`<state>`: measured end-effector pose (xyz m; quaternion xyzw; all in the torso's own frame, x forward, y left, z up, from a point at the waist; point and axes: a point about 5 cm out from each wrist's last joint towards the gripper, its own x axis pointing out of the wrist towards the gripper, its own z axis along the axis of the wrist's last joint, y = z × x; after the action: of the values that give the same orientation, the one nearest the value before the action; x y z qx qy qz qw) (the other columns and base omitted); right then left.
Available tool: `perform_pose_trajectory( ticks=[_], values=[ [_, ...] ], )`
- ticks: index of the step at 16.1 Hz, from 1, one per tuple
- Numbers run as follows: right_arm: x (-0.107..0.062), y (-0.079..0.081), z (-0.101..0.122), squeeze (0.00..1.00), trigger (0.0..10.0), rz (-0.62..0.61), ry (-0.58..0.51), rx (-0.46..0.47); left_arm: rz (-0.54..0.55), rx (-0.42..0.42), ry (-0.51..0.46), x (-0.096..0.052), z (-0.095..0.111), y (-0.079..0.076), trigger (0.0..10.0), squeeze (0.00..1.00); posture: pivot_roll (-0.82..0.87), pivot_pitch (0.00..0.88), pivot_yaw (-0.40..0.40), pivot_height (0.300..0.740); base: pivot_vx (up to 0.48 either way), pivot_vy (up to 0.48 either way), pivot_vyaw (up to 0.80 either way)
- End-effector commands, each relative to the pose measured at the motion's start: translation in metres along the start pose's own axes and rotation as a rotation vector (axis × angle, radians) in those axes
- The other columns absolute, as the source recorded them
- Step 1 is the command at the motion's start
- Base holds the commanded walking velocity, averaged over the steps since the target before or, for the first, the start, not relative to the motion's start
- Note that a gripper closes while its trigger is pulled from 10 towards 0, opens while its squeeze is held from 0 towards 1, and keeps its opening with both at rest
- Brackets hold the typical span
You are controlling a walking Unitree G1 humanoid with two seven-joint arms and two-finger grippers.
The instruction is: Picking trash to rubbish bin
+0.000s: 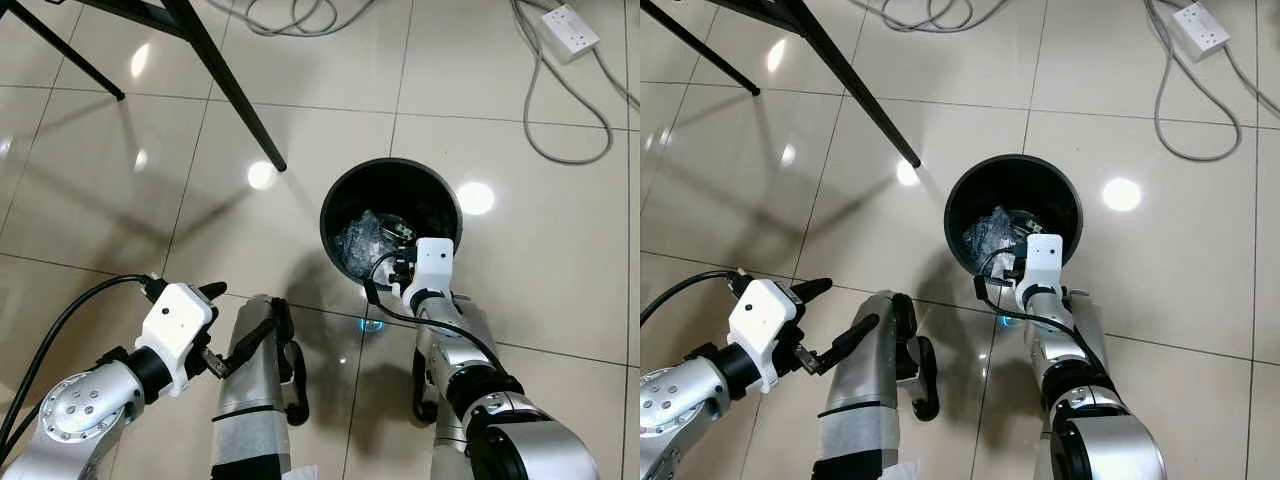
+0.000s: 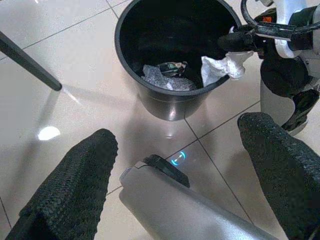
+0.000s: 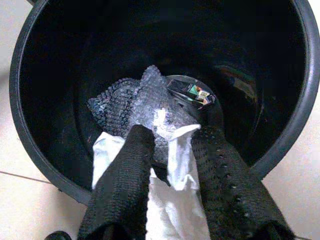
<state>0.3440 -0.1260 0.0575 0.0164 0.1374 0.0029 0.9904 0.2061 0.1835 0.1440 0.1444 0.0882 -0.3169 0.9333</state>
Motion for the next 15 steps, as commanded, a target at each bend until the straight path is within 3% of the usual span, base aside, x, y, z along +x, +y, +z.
perform_pose_trajectory(
  ticks=[1, 8, 9, 10, 11, 15],
  values=[
    [-0.0069, 0.0033, -0.0205, 1.0, 10.0, 0.0, 0.061, 0.012, -0.007, -0.011, 0.039, -0.0064, -0.0063, -0.0013, 10.0, 0.0, 0.26, 0.58, 0.2, 0.564, 0.0, 0.0, 0.0],
    [-0.0086, -0.0006, -0.0244, 0.99, 10.0, -0.013, 0.069, 0.007, -0.014, -0.011, 0.044, -0.008, -0.0061, -0.0019, 10.0, 0.0, 0.26, 0.589, 0.212, 0.564, 0.0, 0.0, 0.0],
    [-0.0087, -0.0007, -0.0246, 0.0, 10.0, -0.013, 0.068, 0.007, -0.014, -0.011, 0.044, -0.008, -0.006, -0.0018, 10.0, 0.0, 0.26, 0.59, 0.214, 0.564, 0.0, 0.0, 0.0],
    [-0.0093, -0.0016, -0.0257, 0.0, 10.0, -0.017, 0.069, 0.009, -0.016, -0.012, 0.045, -0.0081, -0.006, -0.0019, 10.0, 0.0, 0.26, 0.591, 0.213, 0.564, 0.0, 0.0, 0.0],
    [-0.01, -0.0015, -0.0266, 0.0, 0.0, -0.013, 0.067, 0.02, -0.018, -0.012, 0.047, -0.0085, -0.006, -0.0018, 10.0, 0.0, 0.26, 0.594, 0.217, 0.564, 0.0, 0.0, 0.0],
    [-0.011, -0.0025, -0.0288, 0.0, 0.0, -0.014, 0.072, 0.029, -0.02, -0.013, 0.051, -0.009, -0.0062, -0.002, 10.0, 0.0, 0.26, 0.596, 0.218, 0.564, 0.0, 0.0, 0.0]
  ],
)
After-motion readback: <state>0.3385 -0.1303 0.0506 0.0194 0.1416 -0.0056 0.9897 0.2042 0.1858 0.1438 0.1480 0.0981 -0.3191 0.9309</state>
